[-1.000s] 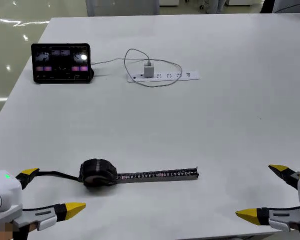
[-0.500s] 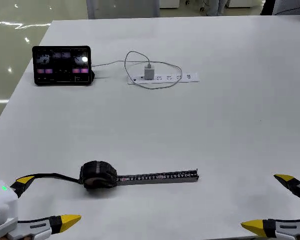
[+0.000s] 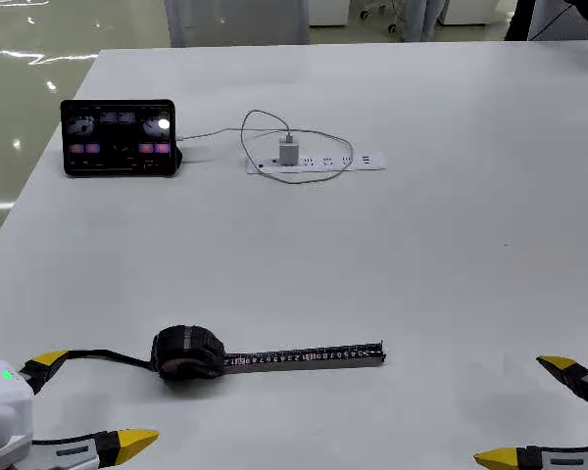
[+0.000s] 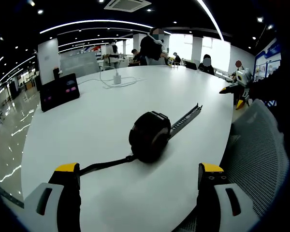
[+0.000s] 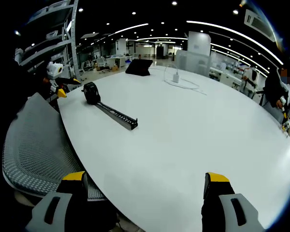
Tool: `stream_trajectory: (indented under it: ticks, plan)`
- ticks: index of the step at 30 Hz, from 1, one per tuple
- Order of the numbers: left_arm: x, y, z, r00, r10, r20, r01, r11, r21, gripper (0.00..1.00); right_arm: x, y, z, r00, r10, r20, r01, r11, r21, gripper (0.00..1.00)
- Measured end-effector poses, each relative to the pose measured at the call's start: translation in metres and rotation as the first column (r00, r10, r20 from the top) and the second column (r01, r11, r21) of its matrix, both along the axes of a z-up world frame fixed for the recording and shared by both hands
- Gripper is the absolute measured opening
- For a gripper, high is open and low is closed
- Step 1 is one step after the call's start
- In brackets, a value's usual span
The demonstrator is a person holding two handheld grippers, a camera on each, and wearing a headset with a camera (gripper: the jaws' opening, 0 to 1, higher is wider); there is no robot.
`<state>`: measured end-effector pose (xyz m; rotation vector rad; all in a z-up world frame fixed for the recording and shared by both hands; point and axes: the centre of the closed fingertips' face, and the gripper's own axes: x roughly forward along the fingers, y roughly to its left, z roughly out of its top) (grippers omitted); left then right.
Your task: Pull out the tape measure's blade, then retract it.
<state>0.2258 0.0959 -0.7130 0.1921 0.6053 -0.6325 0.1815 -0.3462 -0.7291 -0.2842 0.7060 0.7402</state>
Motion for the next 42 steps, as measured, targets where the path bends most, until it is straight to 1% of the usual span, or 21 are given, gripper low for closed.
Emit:
stream_trajectory:
  ticks: [3,5,8,13,15,18,23,24,25,26,27,28,29,30,32,36,37,39,40,41,42]
  plan:
    - [0.000,-0.003,-0.001,1.000,-0.005,-0.012,0.005,1.000,0.003,0.99,-0.001,-0.001,-0.002,1.000,0.000,-0.010,0.000,1.000,-0.002,0.99]
    - [0.001,-0.004,-0.002,1.000,-0.004,-0.022,0.004,1.000,0.013,0.99,0.000,-0.002,-0.003,1.000,0.000,-0.012,0.000,1.000,-0.008,0.99]
    - [0.001,-0.009,-0.002,1.000,-0.002,-0.028,0.003,1.000,0.020,0.99,0.003,-0.001,-0.001,1.000,0.008,-0.004,-0.008,1.000,-0.015,0.99]
    - [0.006,-0.022,0.007,1.000,0.000,-0.016,0.000,1.000,0.000,0.99,0.009,0.000,0.004,1.000,0.030,-0.003,-0.030,0.999,-0.027,0.99]
    - [0.009,-0.029,0.008,1.000,-0.001,-0.012,0.001,1.000,-0.001,0.99,0.012,0.000,0.004,0.999,0.044,-0.003,-0.045,0.998,-0.041,0.99]
    - [0.009,-0.039,0.011,1.000,-0.011,-0.005,0.011,1.000,-0.001,0.99,0.015,0.001,0.005,0.998,0.065,-0.012,-0.065,0.996,-0.058,0.99]
    - [0.015,-0.052,0.013,1.000,-0.004,-0.007,0.004,1.000,-0.014,0.99,0.021,0.002,0.006,0.993,0.111,-0.032,-0.113,0.990,-0.078,0.99]
    - [0.017,-0.053,0.011,1.000,0.006,-0.009,-0.006,1.000,-0.007,0.99,0.021,0.003,0.007,0.992,0.118,-0.039,-0.121,0.990,-0.079,0.99]
    - [0.019,-0.049,0.006,1.000,0.025,-0.016,-0.025,0.999,0.044,0.99,0.022,0.006,0.009,0.990,0.133,-0.040,-0.136,0.987,-0.084,0.99]
    - [0.019,-0.046,0.001,0.999,0.027,-0.032,-0.025,0.996,0.089,0.99,0.023,0.007,0.009,0.989,0.141,-0.041,-0.144,0.986,-0.088,0.99]
    - [0.017,-0.047,-0.002,0.998,0.027,-0.051,-0.021,0.994,0.106,0.99,0.024,0.008,0.009,0.988,0.151,-0.039,-0.154,0.984,-0.092,0.99]
    - [0.020,-0.052,-0.002,0.998,0.030,-0.048,-0.026,0.996,0.083,0.99,0.026,0.008,0.008,0.985,0.167,-0.042,-0.171,0.979,-0.108,0.99]
    - [0.021,-0.053,-0.002,0.998,0.038,-0.052,-0.034,0.997,0.075,0.99,0.028,0.008,0.007,0.984,0.173,-0.047,-0.178,0.977,-0.118,0.99]
    - [0.021,-0.056,-0.002,0.997,0.044,-0.062,-0.041,0.998,0.053,0.99,0.030,0.009,0.006,0.981,0.186,-0.053,-0.191,0.974,-0.122,0.99]
    - [0.022,-0.060,-0.001,0.997,0.046,-0.066,-0.044,0.998,0.039,0.99,0.033,0.010,0.005,0.976,0.211,-0.059,-0.217,0.967,-0.132,0.99]
    - [0.025,-0.064,-0.004,0.996,0.058,-0.067,-0.055,0.997,0.048,0.99,0.038,0.012,0.003,0.967,0.244,-0.072,-0.253,0.955,-0.158,0.99]
    - [0.026,-0.064,-0.005,0.995,0.073,-0.072,-0.069,0.996,0.053,0.99,0.039,0.014,0.004,0.965,0.250,-0.078,-0.259,0.953,-0.159,0.99]
    - [0.030,-0.063,-0.007,0.989,0.121,-0.081,-0.117,0.992,0.046,0.99,0.040,0.017,0.005,0.964,0.254,-0.080,-0.264,0.952,-0.158,0.99]
    - [0.032,-0.061,-0.008,0.986,0.140,-0.086,-0.135,0.989,0.058,0.99,0.041,0.020,0.006,0.963,0.258,-0.078,-0.268,0.951,-0.157,0.99]
    - [0.033,-0.062,-0.008,0.985,0.149,-0.090,-0.144,0.988,0.058,0.99,0.041,0.021,0.006,0.961,0.265,-0.078,-0.275,0.948,-0.160,0.99]
    - [0.035,-0.064,-0.007,0.983,0.163,-0.089,-0.159,0.986,0.047,0.99,0.041,0.023,0.006,0.959,0.272,-0.081,-0.282,0.945,-0.164,0.99]
